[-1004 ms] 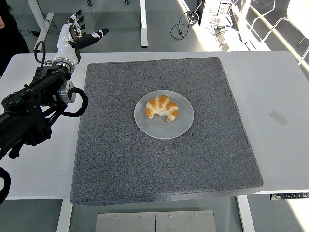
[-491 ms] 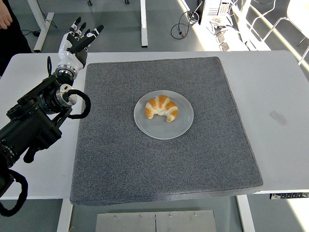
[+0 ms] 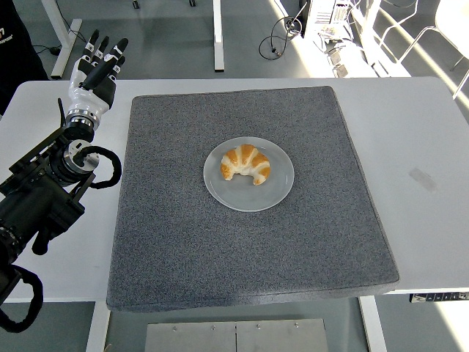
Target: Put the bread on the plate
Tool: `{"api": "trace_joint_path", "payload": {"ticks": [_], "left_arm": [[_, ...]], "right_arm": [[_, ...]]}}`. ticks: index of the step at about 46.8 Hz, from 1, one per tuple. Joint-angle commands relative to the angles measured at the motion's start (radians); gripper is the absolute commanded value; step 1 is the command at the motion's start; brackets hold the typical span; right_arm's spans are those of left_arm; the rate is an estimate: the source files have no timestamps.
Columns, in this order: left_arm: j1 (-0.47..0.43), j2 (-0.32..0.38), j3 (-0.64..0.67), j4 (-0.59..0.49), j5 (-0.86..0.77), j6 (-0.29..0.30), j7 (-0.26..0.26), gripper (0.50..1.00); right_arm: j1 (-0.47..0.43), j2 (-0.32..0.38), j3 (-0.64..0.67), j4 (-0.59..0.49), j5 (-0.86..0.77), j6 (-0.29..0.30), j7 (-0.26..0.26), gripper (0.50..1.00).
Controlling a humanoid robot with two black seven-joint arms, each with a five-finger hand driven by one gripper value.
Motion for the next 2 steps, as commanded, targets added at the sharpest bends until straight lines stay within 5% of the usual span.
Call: {"api": "trace_joint_path", "payload": {"ticks": [1,2], "left_arm": [[0.000,0.002,0.000,0.000,0.000,0.000,0.001,0.964],[0.000,0.002,0.000,0.000,0.000,0.000,0.001,0.963]], "right_arm": [[0.000,0.000,0.000,-0.001,0.000,-0.002,0.000,1.000],[0.000,0.000,0.000,-0.001,0.000,-0.002,0.002,1.000]]}}
